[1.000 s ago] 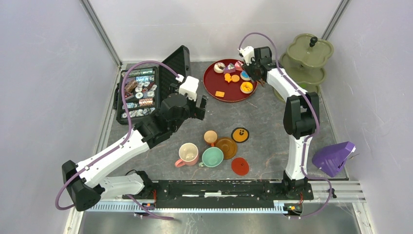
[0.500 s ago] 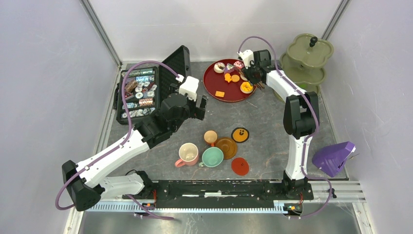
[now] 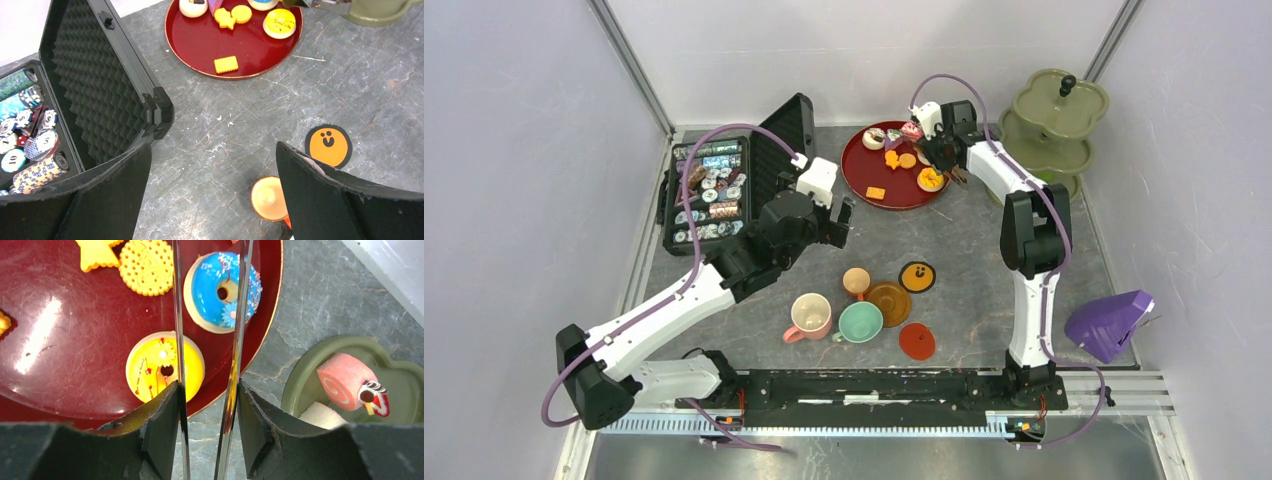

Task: Serve the afternoon tea

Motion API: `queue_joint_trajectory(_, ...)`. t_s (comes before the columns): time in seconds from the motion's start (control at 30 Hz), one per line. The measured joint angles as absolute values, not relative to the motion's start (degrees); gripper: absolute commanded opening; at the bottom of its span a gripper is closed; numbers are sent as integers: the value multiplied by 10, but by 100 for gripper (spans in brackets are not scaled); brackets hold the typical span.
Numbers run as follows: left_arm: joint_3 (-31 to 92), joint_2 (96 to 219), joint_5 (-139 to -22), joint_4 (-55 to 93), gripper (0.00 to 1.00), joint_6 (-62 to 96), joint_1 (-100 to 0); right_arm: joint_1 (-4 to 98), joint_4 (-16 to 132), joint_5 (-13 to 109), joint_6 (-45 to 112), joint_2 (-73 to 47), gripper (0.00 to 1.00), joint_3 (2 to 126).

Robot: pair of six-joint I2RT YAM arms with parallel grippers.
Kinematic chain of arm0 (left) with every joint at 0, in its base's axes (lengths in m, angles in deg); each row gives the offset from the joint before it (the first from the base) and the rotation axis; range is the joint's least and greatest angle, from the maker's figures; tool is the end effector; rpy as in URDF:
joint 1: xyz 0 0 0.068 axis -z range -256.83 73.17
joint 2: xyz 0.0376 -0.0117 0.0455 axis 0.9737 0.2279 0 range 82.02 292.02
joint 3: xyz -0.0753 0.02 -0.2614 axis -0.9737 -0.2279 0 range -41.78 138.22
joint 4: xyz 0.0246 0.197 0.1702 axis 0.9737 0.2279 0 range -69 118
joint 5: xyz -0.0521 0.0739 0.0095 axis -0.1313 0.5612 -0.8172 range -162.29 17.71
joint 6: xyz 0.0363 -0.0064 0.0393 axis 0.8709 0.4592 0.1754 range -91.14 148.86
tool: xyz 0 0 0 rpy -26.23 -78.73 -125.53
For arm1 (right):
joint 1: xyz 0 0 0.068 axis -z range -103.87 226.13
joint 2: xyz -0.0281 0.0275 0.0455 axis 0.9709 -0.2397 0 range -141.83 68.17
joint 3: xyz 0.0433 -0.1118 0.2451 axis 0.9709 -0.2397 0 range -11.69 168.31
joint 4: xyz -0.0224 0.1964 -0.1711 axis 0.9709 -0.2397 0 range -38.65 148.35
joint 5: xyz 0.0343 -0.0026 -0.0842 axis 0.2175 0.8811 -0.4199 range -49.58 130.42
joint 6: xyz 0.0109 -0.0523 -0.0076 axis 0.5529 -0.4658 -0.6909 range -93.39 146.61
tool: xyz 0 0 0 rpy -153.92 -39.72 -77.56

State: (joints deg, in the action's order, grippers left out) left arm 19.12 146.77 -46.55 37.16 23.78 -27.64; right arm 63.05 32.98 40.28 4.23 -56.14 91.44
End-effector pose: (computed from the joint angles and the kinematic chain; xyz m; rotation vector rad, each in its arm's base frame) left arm 0.1788 -0.1832 0.3595 0.4239 1.8416 -0.2164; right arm 0.4815 0.1117 0.2194 -0.7250 2.2719 -0.0800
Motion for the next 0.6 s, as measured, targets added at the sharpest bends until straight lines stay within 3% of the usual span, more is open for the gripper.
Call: queue_joint_trajectory(0.6,191,1480,-474,375,100,237,-280,630,320,389,43,-570,52,915)
